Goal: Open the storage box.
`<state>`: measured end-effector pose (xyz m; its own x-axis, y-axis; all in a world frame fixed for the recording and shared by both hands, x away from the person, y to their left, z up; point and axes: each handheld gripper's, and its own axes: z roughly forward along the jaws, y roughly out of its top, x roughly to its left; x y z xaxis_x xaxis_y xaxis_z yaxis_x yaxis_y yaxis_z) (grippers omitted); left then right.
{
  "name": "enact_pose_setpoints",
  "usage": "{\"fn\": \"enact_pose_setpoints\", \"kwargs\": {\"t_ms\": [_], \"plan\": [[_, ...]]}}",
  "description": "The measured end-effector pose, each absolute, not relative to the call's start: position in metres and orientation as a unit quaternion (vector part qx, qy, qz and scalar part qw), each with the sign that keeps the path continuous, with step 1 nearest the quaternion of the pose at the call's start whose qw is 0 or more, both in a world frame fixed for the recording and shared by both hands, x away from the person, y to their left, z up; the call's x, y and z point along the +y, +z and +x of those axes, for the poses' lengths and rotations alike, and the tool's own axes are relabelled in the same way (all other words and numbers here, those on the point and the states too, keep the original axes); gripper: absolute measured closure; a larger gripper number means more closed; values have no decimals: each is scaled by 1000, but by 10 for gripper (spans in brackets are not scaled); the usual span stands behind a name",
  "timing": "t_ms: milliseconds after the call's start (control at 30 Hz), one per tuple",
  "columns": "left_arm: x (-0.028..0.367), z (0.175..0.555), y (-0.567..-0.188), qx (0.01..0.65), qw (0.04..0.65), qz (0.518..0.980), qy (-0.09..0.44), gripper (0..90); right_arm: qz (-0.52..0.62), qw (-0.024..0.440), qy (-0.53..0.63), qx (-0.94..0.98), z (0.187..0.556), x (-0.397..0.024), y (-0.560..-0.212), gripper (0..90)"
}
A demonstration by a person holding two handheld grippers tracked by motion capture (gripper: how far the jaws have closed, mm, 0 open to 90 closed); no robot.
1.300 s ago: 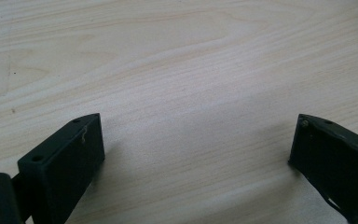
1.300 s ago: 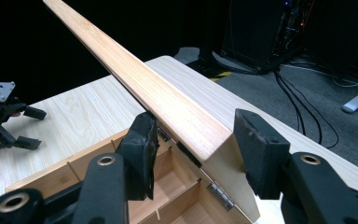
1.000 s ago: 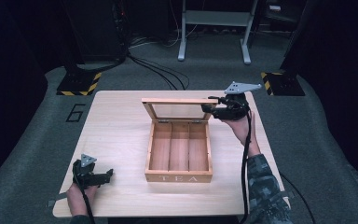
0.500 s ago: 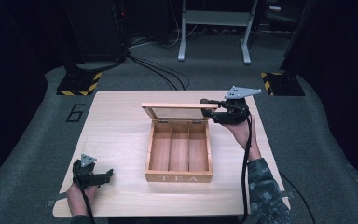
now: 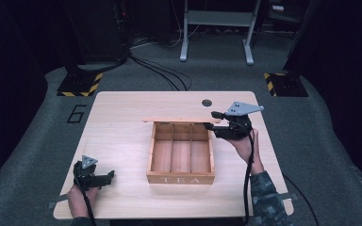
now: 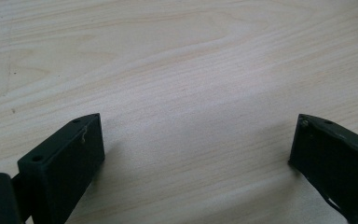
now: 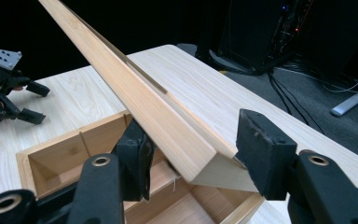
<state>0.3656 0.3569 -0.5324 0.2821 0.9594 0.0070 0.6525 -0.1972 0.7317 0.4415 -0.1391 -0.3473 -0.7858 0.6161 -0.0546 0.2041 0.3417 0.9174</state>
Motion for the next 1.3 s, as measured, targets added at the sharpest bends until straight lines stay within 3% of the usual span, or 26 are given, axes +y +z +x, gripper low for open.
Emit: {"fn": "enact_pose_setpoints", "kwargs": {"t_ms": [467, 900, 1300], "plan": [[357, 365, -532, 547, 319, 735, 243, 27, 276, 220, 513, 782, 419, -136, -374, 369], [356, 365, -532, 547, 318, 735, 244, 29, 292, 268, 494, 774, 396, -130, -395, 308], [356, 365, -533, 546, 319, 735, 245, 29, 340, 208, 504, 766, 392, -136, -423, 226]]}}
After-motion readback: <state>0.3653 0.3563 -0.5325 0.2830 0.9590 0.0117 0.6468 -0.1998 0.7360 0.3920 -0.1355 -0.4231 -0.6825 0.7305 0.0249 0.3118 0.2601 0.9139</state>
